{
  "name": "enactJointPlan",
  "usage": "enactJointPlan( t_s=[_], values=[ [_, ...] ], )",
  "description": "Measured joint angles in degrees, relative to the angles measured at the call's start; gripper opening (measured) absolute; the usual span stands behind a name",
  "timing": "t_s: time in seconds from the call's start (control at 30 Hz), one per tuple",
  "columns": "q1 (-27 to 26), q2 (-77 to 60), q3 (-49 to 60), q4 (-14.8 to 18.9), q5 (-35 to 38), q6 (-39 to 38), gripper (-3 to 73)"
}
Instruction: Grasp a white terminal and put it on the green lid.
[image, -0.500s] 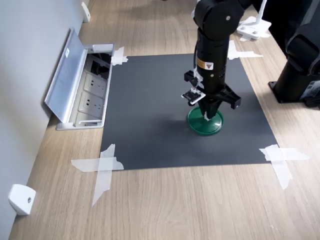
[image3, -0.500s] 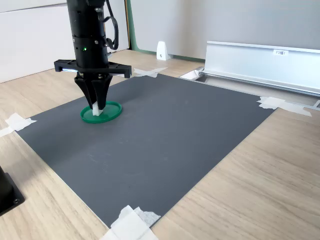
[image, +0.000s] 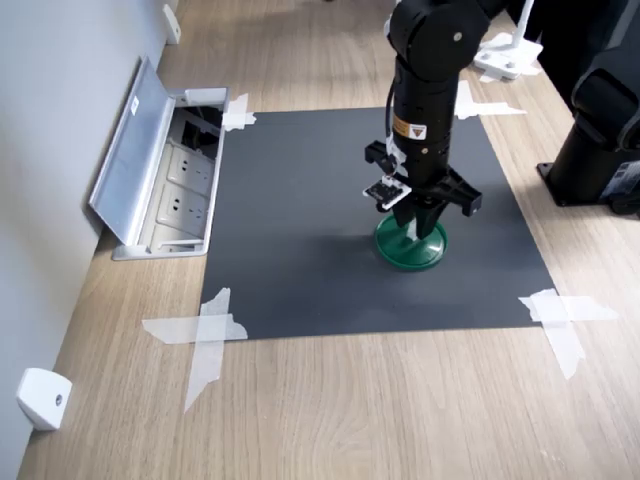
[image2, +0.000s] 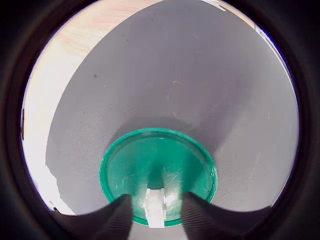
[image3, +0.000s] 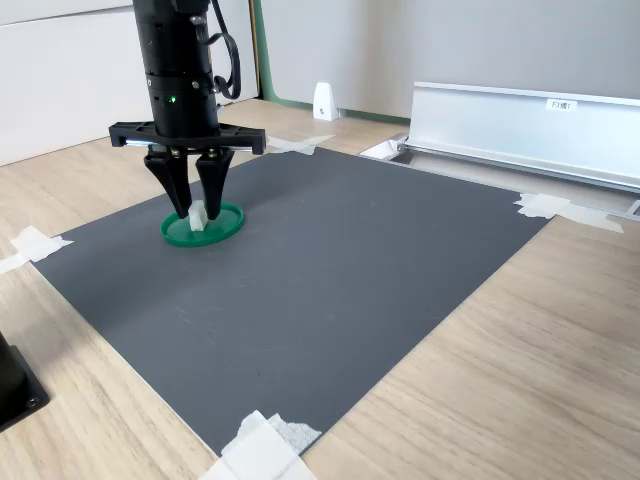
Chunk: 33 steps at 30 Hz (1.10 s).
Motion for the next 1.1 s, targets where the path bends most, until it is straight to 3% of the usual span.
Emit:
enactJointPlan(
  t_s=[0.17,0.37,0.47,0.57,0.67,0.8,1.1],
  values=[
    [0.00,0.00,-0.70,-0.25,2.40,0.00,62.5],
    [-0.17,-4.56,-3.43,0.13,1.93,-0.11,60.7],
    [-1.53,-11.31,-3.32,3.36,-1.28,-0.38,48.8],
    [-5.14,-17.52,-3.32,6.81,-5.29,0.74,27.5],
    [-9.88,-24.56,-2.78,7.30,-10.06,4.08,7.2],
    [-15.03,-35.23,-0.44,6.68,-17.27,7.69,0.3],
    [-20.53,-58.13,15.41,5.39,-23.97,10.02,-0.5]
  ],
)
